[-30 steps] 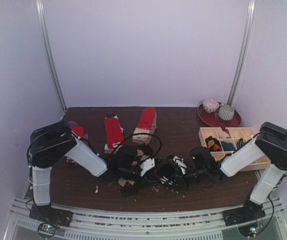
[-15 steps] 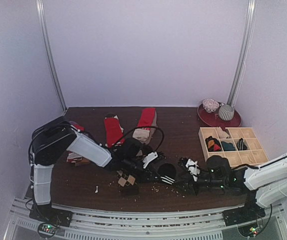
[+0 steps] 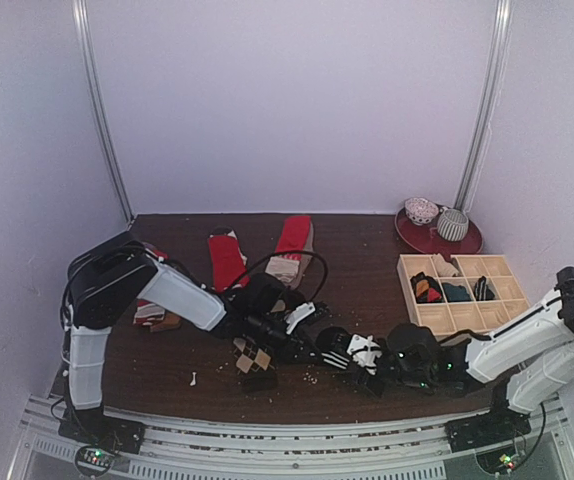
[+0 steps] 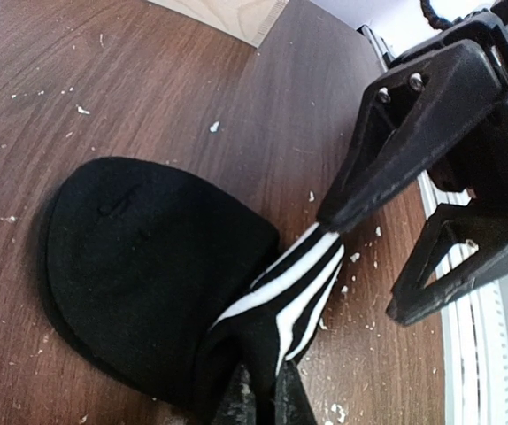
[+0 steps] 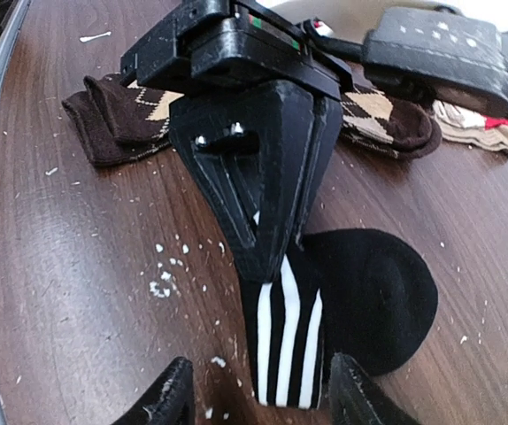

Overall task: Roll the socks
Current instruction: Roll the sock at the center of the board.

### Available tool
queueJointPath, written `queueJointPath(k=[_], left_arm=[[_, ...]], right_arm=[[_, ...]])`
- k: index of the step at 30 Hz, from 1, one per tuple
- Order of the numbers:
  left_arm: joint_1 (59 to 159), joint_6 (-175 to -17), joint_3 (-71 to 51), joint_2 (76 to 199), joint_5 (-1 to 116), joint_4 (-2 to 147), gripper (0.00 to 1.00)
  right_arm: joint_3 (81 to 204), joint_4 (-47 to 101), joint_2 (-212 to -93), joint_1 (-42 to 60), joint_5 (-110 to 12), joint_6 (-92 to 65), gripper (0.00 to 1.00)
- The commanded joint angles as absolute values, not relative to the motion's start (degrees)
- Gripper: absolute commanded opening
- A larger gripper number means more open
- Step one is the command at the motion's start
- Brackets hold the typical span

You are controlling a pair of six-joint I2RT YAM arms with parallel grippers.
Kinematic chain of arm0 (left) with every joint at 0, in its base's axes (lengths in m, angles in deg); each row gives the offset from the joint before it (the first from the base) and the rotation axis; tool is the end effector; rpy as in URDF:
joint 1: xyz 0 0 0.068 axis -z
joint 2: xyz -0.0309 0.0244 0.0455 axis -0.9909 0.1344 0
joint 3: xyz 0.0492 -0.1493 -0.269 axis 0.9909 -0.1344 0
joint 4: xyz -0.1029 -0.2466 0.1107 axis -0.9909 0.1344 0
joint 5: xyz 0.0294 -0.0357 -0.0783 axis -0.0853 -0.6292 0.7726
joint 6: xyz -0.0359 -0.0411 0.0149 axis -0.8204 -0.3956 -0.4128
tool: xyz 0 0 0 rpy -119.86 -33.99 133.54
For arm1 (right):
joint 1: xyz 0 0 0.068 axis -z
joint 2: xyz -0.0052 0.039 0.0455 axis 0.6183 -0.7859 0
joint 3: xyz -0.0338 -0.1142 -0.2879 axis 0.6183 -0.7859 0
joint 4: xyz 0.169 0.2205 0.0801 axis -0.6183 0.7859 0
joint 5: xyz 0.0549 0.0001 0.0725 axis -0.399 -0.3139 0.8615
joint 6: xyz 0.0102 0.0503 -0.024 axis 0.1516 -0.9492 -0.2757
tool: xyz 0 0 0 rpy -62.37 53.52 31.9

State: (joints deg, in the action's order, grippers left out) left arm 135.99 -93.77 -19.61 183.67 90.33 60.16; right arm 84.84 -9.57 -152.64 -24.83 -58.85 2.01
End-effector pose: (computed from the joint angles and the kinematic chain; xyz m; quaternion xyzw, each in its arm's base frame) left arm 0.2433 -0.3753 0.0970 0.4500 0.7485 -0.4658 0.1426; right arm 0.1147 0.2226 0.1421 -0.4963 0.6972 0.2237 0.4664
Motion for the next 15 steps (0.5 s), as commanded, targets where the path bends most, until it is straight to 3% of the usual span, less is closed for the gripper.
queueJointPath(k=[1,7,12,14,15], left_arm=[[136.55,-94.76,-23.00,189.95,86.87,76.07,0.00],[136.16,-94.19,-22.73,190.09,87.31,76.36,0.00],[136.12,-93.53,-22.48,189.83,87.82,75.80,0.01],[136.09,-93.17,-22.85,188.86,87.12,73.36,0.05],[136.09,-93.22,-23.26,187.87,86.08,71.48,0.25]], right_arm=[[87.53,-10.96,-156.14,-25.15,-59.99,3.42,0.51],[89.40,-10.46,-161.20,-24.55,-61.01,0.60,0.42],[89.27,-9.81,-162.86,-22.62,-58.01,-3.62,0.23],[88.89,-9.54,-163.02,-21.14,-55.80,-5.77,0.20],[88.68,-9.20,-162.98,-20.45,-54.68,-6.88,0.19]])
